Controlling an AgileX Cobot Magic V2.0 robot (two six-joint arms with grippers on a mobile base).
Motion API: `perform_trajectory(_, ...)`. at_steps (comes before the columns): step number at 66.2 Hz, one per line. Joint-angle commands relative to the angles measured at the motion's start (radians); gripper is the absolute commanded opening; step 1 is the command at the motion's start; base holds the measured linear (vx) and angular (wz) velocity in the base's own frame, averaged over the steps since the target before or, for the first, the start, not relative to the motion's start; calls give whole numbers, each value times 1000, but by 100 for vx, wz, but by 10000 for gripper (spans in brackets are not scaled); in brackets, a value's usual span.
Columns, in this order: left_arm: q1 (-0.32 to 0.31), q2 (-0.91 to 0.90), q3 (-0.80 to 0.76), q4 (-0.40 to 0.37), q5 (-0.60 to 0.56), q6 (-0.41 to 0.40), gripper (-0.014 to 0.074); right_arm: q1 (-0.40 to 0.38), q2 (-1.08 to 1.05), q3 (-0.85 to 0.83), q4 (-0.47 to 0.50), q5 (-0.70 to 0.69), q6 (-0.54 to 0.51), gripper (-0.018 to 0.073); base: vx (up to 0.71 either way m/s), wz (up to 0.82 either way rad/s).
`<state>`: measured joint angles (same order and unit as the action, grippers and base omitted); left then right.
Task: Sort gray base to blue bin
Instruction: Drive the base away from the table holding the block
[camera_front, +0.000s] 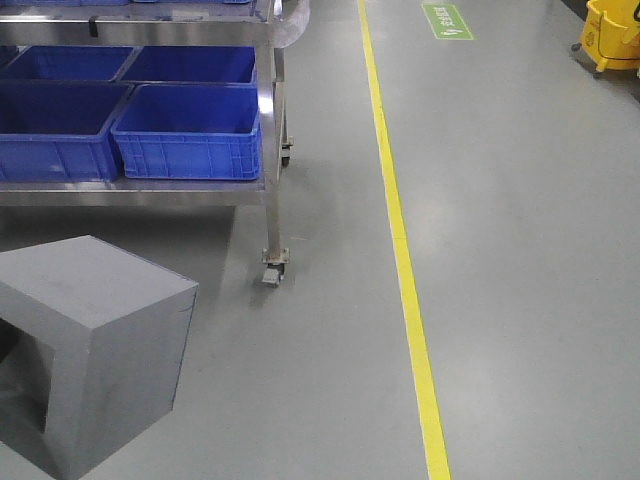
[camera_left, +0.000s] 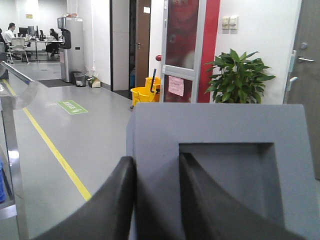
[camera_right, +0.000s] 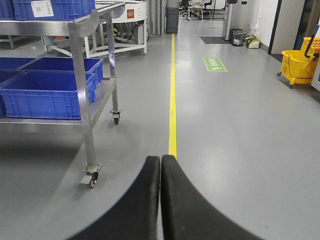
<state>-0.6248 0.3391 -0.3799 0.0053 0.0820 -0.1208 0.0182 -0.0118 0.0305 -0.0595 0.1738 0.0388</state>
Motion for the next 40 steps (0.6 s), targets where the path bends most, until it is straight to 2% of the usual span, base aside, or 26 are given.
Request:
perform_trajectory(1,-6,4,-29,-5,-109,-11,-6,-5,-12,14,-6,-75,-5,-9,43,1)
perform_trajectory(40,-6,4,-29,-5,-109,-11,-6,-5,-12,14,-6,-75,-5,-9,39,5)
